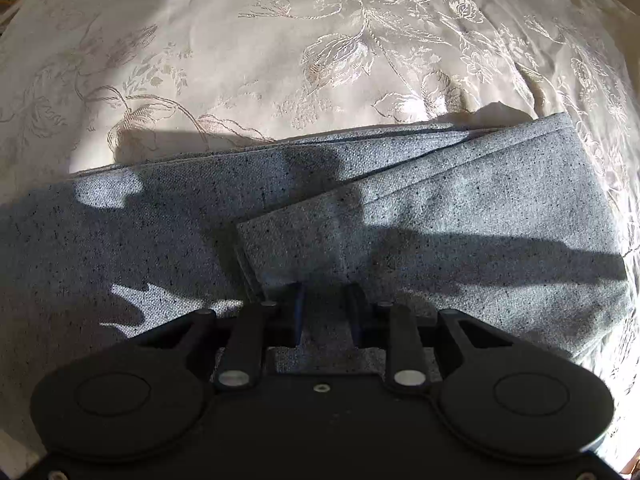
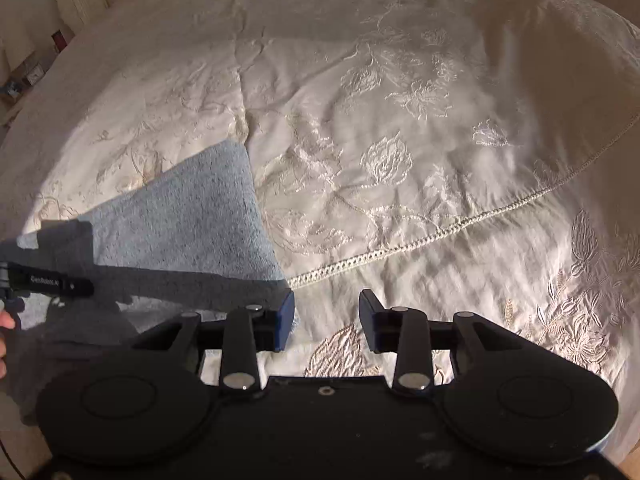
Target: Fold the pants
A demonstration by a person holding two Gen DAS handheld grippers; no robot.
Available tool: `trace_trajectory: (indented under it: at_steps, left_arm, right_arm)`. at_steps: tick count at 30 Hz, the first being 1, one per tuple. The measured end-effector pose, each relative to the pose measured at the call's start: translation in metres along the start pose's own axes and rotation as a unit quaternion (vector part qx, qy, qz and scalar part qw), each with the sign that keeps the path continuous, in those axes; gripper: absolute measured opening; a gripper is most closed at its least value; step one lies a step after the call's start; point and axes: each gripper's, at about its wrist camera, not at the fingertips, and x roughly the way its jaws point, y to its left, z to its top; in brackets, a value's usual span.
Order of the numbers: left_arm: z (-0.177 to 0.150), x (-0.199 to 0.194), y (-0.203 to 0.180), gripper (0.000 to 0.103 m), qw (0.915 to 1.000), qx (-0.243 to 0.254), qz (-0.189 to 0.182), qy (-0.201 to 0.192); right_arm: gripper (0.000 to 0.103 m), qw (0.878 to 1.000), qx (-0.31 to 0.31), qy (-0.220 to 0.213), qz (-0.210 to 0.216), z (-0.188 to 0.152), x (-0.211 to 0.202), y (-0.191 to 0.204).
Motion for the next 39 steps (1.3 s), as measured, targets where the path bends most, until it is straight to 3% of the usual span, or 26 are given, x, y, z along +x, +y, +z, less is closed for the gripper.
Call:
trace_trajectory:
  at_steps: [3, 7, 10, 14, 18, 21, 25, 30, 34, 39]
  left_arm:
    - [-0.002, 0.0, -0.003, 0.036, 0.9999, -0.005, 0.01, -0.004]
    - [-0.001, 0.001, -0.005, 0.036, 0.9995, -0.022, 0.021, -0.008]
    - [-0.002, 0.002, -0.006, 0.036, 0.9991, -0.031, 0.027, -0.012]
    - [-0.003, 0.003, -0.009, 0.036, 0.9986, -0.036, 0.035, -0.017]
    - [-0.009, -0.004, -0.013, 0.037, 0.9973, -0.053, 0.048, -0.017]
    - [-0.02, -0.015, -0.018, 0.036, 0.9966, -0.052, 0.061, -0.017]
    - [-0.037, -0.024, -0.025, 0.036, 0.9953, -0.057, 0.076, -0.018]
    - [-0.051, -0.029, -0.026, 0.036, 0.9925, -0.086, 0.086, -0.013]
    - [-0.051, -0.036, -0.026, 0.037, 0.9922, -0.081, 0.094, -0.01]
    - [-0.064, -0.058, -0.008, 0.037, 0.988, -0.1, 0.115, -0.023]
  right_arm:
    - [0.039, 0.997, -0.03, -0.038, 0.053, 0.019, 0.002, 0.017]
    - [0.036, 0.992, -0.08, -0.046, 0.09, 0.044, 0.042, 0.053]
    - [0.032, 0.991, -0.112, -0.005, 0.077, 0.058, 0.086, 0.071]
    - [0.018, 0.99, -0.123, 0.051, 0.055, 0.057, 0.132, 0.065]
    - [0.018, 0.987, -0.143, 0.041, 0.057, 0.056, 0.126, 0.06]
    - [0.025, 0.987, -0.149, 0.037, 0.051, 0.057, 0.11, 0.059]
    - [0.026, 0.989, -0.123, 0.019, 0.079, 0.052, 0.076, 0.044]
    - [0.026, 0.985, -0.137, 0.044, 0.092, 0.023, 0.06, 0.033]
    - [0.026, 0.983, -0.154, 0.056, 0.084, 0.003, 0.064, 0.029]
    - [0.027, 0.985, -0.142, 0.053, 0.085, 0.014, 0.05, 0.031]
